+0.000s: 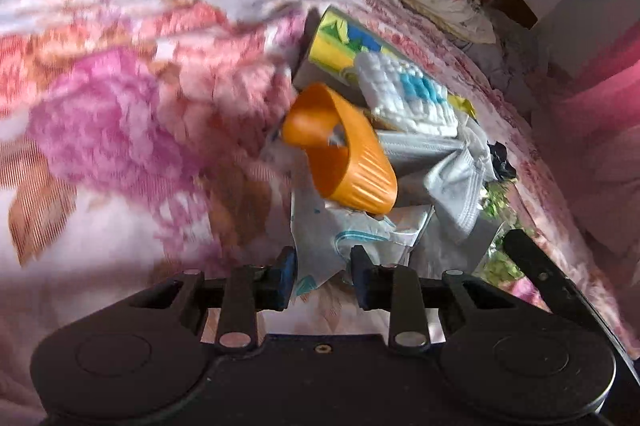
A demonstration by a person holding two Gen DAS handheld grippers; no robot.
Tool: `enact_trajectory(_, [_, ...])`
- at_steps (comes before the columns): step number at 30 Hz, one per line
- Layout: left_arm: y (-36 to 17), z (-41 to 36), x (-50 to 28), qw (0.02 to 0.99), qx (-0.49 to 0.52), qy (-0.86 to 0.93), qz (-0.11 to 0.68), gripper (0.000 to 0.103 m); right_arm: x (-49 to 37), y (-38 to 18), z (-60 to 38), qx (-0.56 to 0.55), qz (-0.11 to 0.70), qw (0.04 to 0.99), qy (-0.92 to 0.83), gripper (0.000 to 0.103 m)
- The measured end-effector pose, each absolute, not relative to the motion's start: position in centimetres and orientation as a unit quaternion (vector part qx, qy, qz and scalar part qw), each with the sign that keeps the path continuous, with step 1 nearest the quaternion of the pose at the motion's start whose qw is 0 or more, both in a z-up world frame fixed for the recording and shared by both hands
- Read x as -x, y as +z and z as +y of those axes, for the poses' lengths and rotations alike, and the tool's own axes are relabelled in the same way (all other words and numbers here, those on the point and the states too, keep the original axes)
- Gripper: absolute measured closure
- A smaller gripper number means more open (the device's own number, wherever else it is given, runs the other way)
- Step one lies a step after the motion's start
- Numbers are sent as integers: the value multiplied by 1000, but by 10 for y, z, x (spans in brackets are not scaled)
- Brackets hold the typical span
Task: Organize soft objects
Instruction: 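Close the left gripper on the white mask while the right gripper grasps the white cloth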
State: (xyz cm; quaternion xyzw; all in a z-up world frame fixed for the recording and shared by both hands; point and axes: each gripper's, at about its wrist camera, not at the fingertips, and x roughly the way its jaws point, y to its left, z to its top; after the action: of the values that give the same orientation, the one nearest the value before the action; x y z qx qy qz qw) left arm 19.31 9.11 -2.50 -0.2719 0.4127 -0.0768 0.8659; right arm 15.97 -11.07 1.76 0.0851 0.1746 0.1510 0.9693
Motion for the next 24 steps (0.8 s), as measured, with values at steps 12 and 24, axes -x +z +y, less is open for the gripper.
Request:
enact_trajectory(12, [-26, 93, -188, 861, 282, -67, 418, 72, -151, 14, -122, -90, 217, 962, 140, 96])
enact_trajectory(24, [-24, 100, -188, 859, 294, -54, 416, 72, -173, -14, -93, -69, 297, 940, 151, 64])
